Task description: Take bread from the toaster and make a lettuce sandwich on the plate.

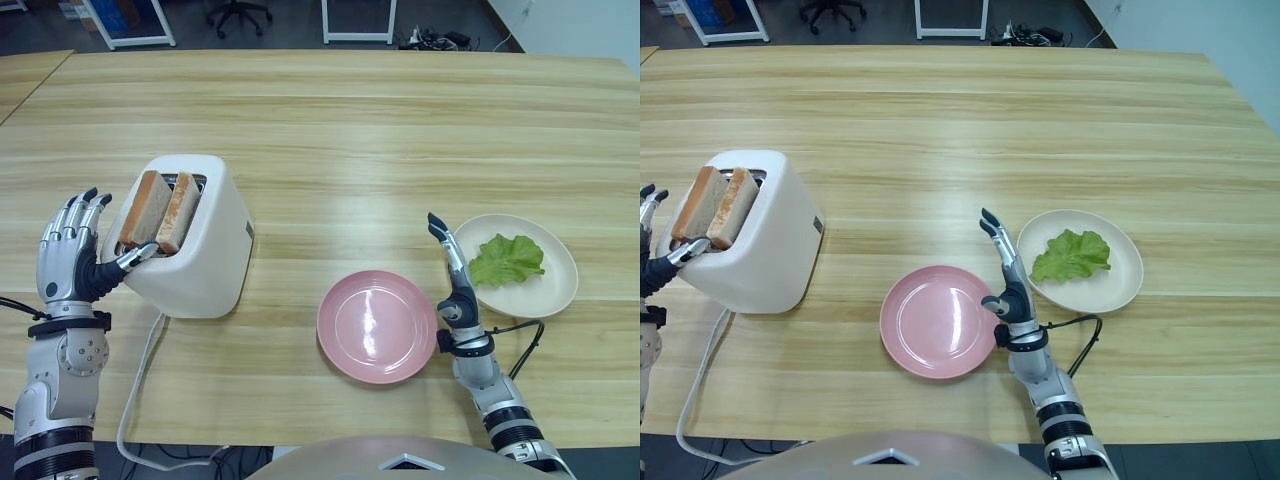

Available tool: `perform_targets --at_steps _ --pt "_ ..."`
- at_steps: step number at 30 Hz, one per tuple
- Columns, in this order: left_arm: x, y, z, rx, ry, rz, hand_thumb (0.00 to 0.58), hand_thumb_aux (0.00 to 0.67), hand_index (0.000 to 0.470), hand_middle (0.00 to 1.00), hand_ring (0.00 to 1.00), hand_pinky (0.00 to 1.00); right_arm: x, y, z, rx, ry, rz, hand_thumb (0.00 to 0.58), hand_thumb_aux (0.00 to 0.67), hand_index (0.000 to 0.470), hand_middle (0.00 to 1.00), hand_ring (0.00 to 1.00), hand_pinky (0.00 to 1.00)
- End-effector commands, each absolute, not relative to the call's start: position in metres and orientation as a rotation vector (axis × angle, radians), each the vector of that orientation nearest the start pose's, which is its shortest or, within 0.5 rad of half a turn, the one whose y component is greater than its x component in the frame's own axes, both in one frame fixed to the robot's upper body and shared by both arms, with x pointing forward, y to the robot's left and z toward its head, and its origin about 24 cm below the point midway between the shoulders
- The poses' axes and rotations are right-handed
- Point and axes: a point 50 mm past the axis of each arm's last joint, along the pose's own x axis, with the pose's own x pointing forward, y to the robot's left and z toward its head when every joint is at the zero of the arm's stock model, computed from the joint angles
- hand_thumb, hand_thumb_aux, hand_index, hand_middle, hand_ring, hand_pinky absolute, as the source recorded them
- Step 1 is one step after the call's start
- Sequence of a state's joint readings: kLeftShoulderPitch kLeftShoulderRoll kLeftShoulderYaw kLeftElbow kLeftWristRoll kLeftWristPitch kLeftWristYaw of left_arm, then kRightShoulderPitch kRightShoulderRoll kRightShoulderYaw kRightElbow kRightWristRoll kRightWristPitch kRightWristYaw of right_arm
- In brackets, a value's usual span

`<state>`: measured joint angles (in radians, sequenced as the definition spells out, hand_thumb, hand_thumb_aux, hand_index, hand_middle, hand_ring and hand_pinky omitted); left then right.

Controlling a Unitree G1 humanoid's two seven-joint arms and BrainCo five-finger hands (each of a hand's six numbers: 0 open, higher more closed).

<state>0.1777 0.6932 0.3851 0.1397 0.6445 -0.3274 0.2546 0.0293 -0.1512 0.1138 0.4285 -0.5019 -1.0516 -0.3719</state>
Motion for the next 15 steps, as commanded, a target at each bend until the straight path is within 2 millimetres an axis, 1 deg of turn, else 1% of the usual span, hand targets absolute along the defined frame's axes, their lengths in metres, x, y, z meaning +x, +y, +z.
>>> perform_targets --at_steps 1,3,7,9,11,12,13,14,15 --pt "0.208 0.342 0.100 1.391 -0.093 0.247 0.580 0.670 0.470 0.00 0.00 0.00 0.196 -0.135 0.009 -0.378 -0.546 0.165 0.000 0.000 0.000 0.00 0.00 0.00" --pt "0.210 0.340 0.100 1.397 -0.093 0.221 0.580 0.670 0.470 0.00 0.00 0.00 0.195 -0.135 0.009 -0.378 -0.546 0.166 0.000 0.000 0.000 0.00 0.00 0.00" --pt "0.211 0.332 0.101 1.389 -0.134 0.166 0.580 0.670 0.470 0.00 0.00 0.00 0.195 -0.135 0.009 -0.376 -0.545 0.170 0.000 0.000 0.000 0.00 0.00 0.00" --pt "0.210 0.328 0.102 1.381 -0.164 0.163 0.580 0.670 0.470 0.08 0.08 0.08 0.194 -0.135 0.009 -0.375 -0.544 0.172 0.000 0.000 0.000 0.00 0.00 0.00" --pt "0.211 0.321 0.107 1.356 -0.218 0.180 0.580 0.670 0.470 0.17 0.17 0.17 0.194 -0.135 0.008 -0.375 -0.541 0.171 0.000 0.000 0.000 0.00 0.00 0.00" --pt "0.212 0.320 0.111 1.351 -0.244 0.210 0.580 0.670 0.470 0.35 0.35 0.35 0.193 -0.135 0.008 -0.376 -0.539 0.170 0.000 0.000 0.000 0.00 0.00 0.00" --pt "0.213 0.322 0.115 1.344 -0.263 0.250 0.580 0.670 0.470 0.80 0.80 0.80 0.193 -0.135 0.008 -0.375 -0.537 0.170 0.000 0.000 0.000 0.00 0.00 0.00" --pt "0.215 0.325 0.119 1.344 -0.273 0.297 0.580 0.670 0.470 1.00 1.00 1.00 0.193 -0.135 0.007 -0.375 -0.534 0.169 0.000 0.000 0.000 0.00 0.00 0.00" --pt "0.216 0.328 0.122 1.337 -0.281 0.347 0.580 0.670 0.470 1.00 1.00 1.00 0.194 -0.134 0.007 -0.374 -0.532 0.169 0.000 0.000 0.000 0.00 0.00 0.00"
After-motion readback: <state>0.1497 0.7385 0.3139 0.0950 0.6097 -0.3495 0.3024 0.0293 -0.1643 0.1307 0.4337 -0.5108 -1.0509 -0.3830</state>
